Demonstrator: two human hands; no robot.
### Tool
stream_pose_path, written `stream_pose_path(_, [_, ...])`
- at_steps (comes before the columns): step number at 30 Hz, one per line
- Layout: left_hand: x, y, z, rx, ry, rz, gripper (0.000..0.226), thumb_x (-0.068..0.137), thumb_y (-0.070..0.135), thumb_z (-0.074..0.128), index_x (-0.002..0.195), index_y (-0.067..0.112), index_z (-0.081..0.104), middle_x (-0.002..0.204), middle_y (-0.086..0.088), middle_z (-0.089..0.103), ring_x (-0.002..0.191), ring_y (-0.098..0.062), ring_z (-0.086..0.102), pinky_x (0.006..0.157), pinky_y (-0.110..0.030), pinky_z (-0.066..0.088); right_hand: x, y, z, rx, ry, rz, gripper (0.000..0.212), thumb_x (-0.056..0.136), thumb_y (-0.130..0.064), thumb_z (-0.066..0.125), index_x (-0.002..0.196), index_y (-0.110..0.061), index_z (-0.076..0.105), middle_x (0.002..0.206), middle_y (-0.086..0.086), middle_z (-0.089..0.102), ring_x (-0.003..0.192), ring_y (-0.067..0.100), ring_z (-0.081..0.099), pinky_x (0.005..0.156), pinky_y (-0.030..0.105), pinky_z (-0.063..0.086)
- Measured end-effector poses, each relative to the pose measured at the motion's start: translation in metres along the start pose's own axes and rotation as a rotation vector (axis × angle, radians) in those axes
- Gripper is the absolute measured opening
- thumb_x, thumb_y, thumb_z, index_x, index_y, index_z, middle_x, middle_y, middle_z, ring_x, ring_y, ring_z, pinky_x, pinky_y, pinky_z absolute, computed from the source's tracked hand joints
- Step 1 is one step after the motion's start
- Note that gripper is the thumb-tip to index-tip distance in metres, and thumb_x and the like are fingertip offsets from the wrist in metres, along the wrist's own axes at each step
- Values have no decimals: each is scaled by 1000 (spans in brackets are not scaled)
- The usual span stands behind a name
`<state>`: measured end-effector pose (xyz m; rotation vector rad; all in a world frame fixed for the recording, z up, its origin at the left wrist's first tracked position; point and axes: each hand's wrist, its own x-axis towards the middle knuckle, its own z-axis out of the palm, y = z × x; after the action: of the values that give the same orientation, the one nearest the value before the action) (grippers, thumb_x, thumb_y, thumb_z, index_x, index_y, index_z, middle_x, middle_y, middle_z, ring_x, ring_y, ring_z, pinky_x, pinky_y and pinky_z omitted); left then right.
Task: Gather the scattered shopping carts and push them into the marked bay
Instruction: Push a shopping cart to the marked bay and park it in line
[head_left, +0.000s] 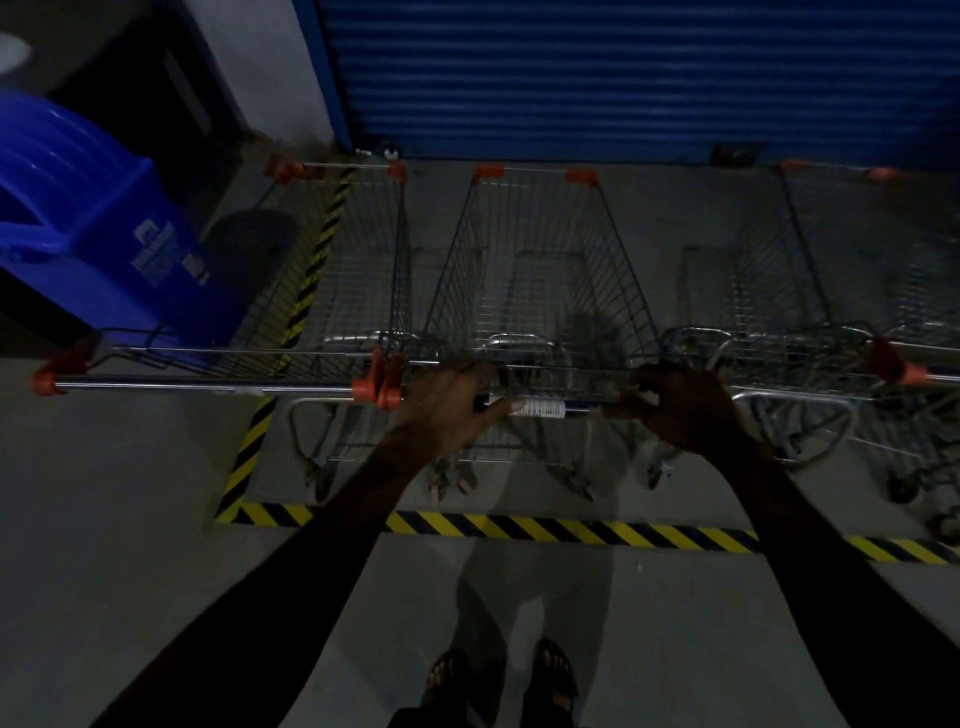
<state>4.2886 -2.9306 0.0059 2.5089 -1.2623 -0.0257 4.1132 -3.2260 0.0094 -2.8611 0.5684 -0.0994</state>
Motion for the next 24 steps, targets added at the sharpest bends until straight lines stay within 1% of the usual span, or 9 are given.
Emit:
stream_pose_path(5, [-16, 26, 1, -76, 122, 85, 39, 102, 57, 61, 109, 19, 67, 99, 2, 68, 89, -21, 64, 71, -29, 36, -33, -13, 10, -80, 201, -16, 65, 100, -68, 38, 105, -17, 79, 111, 9, 78, 116, 37, 69, 109, 65, 43])
stream_pose_path(8, [-28, 41, 7, -121, 113, 124, 37, 101, 54, 58, 106, 19, 69, 108, 0, 69, 95, -21, 65, 75, -28, 44, -62, -31, 5, -11, 380, -2, 37, 94, -48, 58, 101, -17, 78, 113, 12, 76, 130, 36, 56, 118, 63, 37])
stream_pose_path(10, [-38, 54, 10, -149, 83, 149, 39, 99, 55, 54, 99, 20, 69, 109, 0, 70, 98, -22, 66, 80, -33, 51, -84, -45, 1, 74, 420, 56, 23, 91, -32, 77, 104, -13, 77, 119, 17, 73, 133, 34, 52, 110, 58, 48])
stream_pose_path(11, [-43, 61, 13, -160, 67, 161, 38, 98, 54, 53, 98, 19, 69, 108, -1, 71, 99, -23, 66, 82, -36, 53, -96, -49, 3, 116, 398, 114, 26, 89, -28, 81, 107, -10, 77, 122, 18, 71, 128, 34, 56, 101, 56, 54])
stream_pose_path(14, [-57, 81, 26, -180, 8, 224, 45, 99, 53, 47, 105, 17, 73, 110, -3, 72, 105, -26, 65, 88, -40, 52, -133, -52, 15, 213, 333, 240, 35, 97, -41, 69, 117, -13, 72, 119, 11, 68, 106, 38, 68, 84, 53, 58])
stream_pose_path(16, [-65, 97, 34, -197, -19, 243, 50, 100, 54, 45, 111, 15, 74, 112, -5, 73, 107, -26, 64, 90, -38, 50, -157, -50, 22, 235, 302, 293, 37, 100, -44, 65, 121, -14, 70, 122, 11, 66, 111, 38, 65, 87, 55, 56])
stream_pose_path(18, [-72, 115, 43, -204, -8, 272, 45, 100, 50, 51, 111, 12, 72, 107, -7, 71, 102, -27, 65, 85, -37, 49, -180, -47, 23, 260, 275, 365, 42, 101, -49, 62, 124, -14, 69, 125, 11, 66, 117, 36, 63, 92, 56, 55])
stream_pose_path(21, [-82, 144, 58, -294, -29, 286, 35, 100, 43, 60, 112, 12, 70, 106, -6, 68, 100, -30, 64, 82, -40, 54, -217, -32, 28, 311, 282, 421, 52, 99, -59, 58, 127, -16, 68, 125, 7, 65, 114, 33, 65, 88, 55, 58])
stream_pose_path(24, [-81, 180, 80, -323, -58, 339, 39, 100, 46, 56, 116, 14, 70, 109, -4, 68, 102, -30, 64, 85, -42, 56, -250, -11, 25, 338, 295, 488, 51, 99, -58, 61, 129, -17, 67, 127, 5, 65, 110, 31, 68, 86, 52, 58])
